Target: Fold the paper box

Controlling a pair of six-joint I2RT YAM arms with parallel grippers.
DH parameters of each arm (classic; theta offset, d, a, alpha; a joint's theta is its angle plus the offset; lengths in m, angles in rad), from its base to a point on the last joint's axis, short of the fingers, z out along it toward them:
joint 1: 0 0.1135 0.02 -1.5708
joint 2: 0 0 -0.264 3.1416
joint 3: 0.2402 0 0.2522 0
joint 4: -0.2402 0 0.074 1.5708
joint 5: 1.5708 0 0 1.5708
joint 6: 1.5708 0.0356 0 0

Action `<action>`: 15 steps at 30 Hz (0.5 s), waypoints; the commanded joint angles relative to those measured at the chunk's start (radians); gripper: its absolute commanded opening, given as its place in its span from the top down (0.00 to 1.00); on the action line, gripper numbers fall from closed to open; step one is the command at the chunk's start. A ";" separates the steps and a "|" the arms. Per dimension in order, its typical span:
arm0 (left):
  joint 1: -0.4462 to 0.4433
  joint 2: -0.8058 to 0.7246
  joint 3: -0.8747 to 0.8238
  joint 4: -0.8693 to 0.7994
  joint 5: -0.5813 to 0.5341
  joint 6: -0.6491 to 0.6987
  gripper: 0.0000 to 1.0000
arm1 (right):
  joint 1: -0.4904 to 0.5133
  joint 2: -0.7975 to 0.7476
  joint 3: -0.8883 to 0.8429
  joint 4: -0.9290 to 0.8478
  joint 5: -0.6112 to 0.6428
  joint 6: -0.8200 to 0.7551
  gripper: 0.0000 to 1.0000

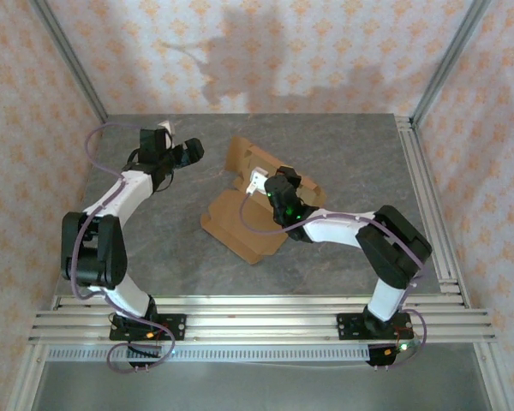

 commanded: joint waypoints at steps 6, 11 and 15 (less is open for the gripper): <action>0.007 0.069 0.051 0.081 0.073 -0.011 0.09 | 0.007 0.056 -0.001 0.180 -0.018 -0.151 1.00; 0.006 0.136 0.110 0.019 0.039 0.040 0.11 | 0.012 0.066 -0.026 0.232 0.004 -0.170 1.00; 0.007 0.247 0.223 -0.041 0.035 0.074 0.14 | 0.017 0.033 -0.038 0.191 0.008 -0.110 1.00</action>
